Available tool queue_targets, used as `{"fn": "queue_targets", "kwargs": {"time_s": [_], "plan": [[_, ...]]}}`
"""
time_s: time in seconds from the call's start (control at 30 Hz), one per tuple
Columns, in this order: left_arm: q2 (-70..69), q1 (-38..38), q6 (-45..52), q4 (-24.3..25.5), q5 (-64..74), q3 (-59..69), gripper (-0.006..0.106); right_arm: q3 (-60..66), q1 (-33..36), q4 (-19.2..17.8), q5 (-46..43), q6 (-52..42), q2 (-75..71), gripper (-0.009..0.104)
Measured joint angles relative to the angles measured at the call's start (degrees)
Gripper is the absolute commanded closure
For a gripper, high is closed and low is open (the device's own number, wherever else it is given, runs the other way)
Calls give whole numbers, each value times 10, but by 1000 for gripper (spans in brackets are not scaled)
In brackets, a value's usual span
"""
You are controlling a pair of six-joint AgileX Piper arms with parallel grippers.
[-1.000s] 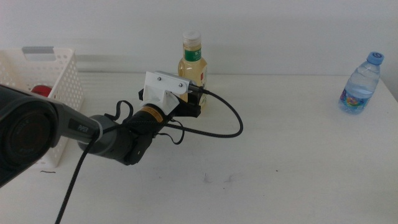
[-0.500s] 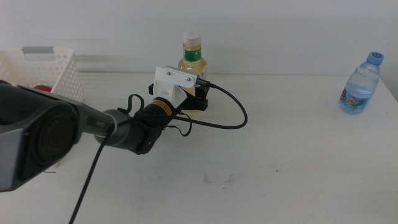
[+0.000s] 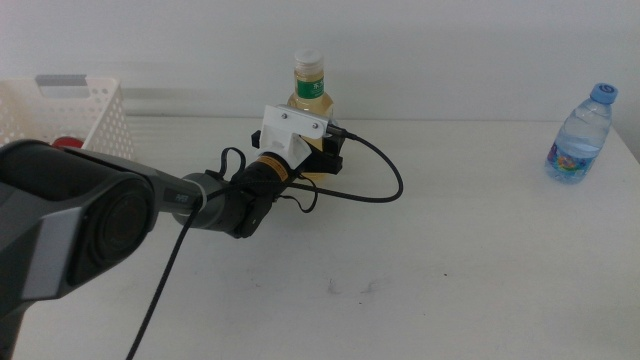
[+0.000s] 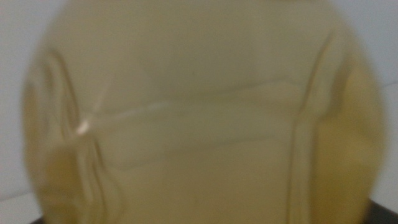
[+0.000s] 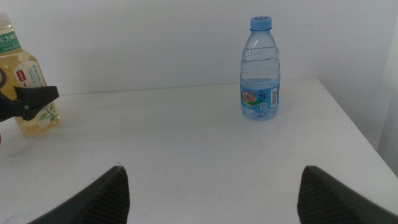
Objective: Use arms to grab the bottles and put them into the dustbin to the left of the table.
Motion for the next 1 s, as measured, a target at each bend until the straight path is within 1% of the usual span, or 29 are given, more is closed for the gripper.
{"fn": "queue_targets", "kwargs": {"time_s": [0.03,0.1,0.2,0.27,0.3,0.37,0.4,0.47,0.53,0.63,0.7,0.73,0.8,0.87,1.0], "plan": [[4,0,0,0,10,-8,21,0,0,0,0,0,0,7],[7,0,0,0,31,-16,40,0,0,0,0,0,0,7],[-7,0,-19,19,68,-17,78,0,0,0,0,0,0,7],[-41,0,-47,51,122,3,100,0,0,0,0,0,0,7],[-63,0,-66,72,163,18,102,0,0,0,0,0,0,7],[-129,-10,-138,112,291,53,102,0,0,0,0,0,0,7],[-160,-18,-170,121,358,66,102,0,0,0,0,0,0,7],[-239,-40,-227,131,546,87,102,0,0,0,0,0,0,7],[-318,-59,-243,118,702,93,102,0,0,0,0,0,0,7],[-416,-73,-192,87,876,91,102,0,0,0,0,0,0,7],[-457,-59,-142,60,942,72,102,0,0,0,0,0,0,7],[-471,-40,-110,42,972,57,102,0,0,0,0,0,0,7],[-481,9,-47,11,1022,20,102,0,0,0,0,0,0,7],[-478,81,23,-14,1078,-28,102,0,0,0,0,0,0,7],[-442,225,129,-40,1150,-115,102,0,0,0,0,0,0,7]]}}
